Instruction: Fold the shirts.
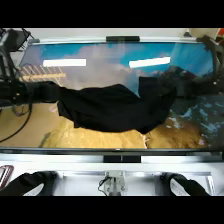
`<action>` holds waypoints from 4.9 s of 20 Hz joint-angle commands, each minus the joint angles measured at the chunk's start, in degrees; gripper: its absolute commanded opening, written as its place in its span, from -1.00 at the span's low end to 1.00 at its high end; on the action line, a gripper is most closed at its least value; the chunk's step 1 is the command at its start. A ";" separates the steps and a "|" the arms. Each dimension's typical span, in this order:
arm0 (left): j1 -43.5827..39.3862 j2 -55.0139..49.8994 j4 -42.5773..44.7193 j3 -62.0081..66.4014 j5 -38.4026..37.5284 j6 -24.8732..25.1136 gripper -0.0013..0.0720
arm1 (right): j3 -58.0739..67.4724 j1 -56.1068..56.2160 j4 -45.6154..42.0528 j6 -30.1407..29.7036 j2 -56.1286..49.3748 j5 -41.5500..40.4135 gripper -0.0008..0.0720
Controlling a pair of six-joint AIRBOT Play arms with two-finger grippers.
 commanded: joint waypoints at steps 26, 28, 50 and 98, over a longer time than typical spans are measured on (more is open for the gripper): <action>18.97 -29.92 -19.89 -7.23 16.74 12.11 -0.83 | -20.15 23.45 -25.24 -1.31 -15.63 -23.67 0.89; 18.99 -29.92 -19.89 -7.23 16.50 12.13 -0.83 | -20.26 24.15 -28.13 2.25 -17.25 -27.34 0.89; 4.46 -9.38 8.70 -2.71 -7.37 18.05 0.49 | -6.51 24.13 -19.30 4.52 -4.46 -14.91 -0.78; -12.09 -0.31 19.19 7.91 -11.13 -5.09 -0.83 | 18.64 24.11 -21.97 14.23 -6.62 8.57 -0.78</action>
